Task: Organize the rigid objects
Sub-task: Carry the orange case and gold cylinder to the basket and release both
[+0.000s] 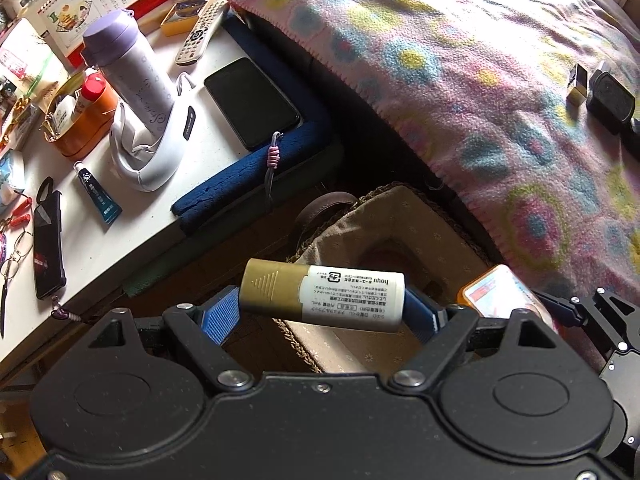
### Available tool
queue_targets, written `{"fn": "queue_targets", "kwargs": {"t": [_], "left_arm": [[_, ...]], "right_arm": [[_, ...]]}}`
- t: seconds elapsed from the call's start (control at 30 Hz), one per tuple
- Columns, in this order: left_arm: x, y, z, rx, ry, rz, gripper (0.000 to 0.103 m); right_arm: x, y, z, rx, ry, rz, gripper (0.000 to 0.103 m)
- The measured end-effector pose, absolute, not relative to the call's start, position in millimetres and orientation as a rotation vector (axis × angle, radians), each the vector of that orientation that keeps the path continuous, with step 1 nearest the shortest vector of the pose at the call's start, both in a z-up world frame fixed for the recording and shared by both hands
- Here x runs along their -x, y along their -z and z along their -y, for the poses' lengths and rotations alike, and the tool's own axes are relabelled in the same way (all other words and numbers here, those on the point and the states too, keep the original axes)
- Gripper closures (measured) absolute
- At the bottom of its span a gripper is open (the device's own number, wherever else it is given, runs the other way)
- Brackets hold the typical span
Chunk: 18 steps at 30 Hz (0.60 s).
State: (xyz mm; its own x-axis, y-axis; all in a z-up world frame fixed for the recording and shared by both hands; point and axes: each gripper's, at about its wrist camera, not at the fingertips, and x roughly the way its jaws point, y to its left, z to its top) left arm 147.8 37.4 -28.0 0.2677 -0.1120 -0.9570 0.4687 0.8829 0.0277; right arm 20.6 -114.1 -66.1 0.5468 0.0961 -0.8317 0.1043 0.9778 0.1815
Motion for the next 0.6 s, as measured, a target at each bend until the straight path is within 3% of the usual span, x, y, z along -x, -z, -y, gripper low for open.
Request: {"fn": "queue_targets", "kwargs": {"t": [0.6], "left_arm": [[-146.5,29.0,-35.5,-0.354,0.401,-1.242,0.016]], "right_arm": [[-19.9,63.7,114.6,-0.215,0.006,-0.989,0.042]]}}
